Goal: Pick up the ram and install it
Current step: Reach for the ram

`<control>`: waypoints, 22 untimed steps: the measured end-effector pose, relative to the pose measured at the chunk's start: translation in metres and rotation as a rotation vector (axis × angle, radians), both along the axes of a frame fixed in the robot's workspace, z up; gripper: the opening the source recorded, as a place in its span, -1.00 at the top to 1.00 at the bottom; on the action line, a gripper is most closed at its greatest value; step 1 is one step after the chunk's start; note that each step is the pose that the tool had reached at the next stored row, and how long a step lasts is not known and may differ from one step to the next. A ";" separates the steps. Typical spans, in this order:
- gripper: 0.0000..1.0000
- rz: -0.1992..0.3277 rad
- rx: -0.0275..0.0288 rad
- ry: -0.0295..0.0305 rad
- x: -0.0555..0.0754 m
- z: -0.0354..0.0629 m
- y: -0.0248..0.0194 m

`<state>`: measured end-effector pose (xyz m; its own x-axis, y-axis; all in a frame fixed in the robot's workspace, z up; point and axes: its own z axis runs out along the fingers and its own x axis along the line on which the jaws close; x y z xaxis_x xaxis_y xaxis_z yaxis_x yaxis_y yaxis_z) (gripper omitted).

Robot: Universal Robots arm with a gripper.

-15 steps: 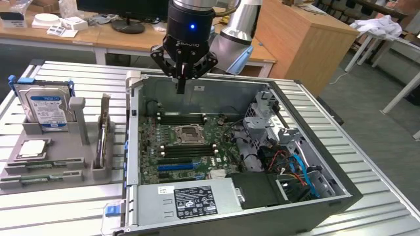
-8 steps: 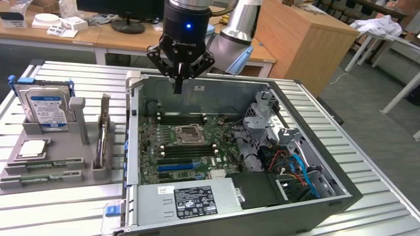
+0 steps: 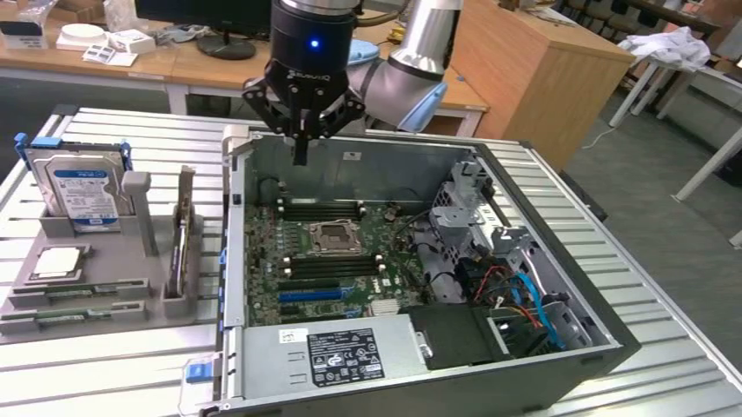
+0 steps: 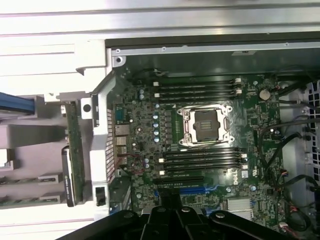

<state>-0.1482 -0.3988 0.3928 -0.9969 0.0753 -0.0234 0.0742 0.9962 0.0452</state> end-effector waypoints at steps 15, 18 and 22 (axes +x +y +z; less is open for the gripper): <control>0.79 0.000 -0.0001 0.0004 -0.037 -0.0005 0.0000; 0.79 0.000 -0.0001 0.0005 -0.045 -0.0007 0.0000; 0.79 0.000 -0.0001 0.0007 -0.057 -0.0009 0.0000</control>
<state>-0.2057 -0.3989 0.3919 -0.9969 0.0752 -0.0227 0.0741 0.9962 0.0450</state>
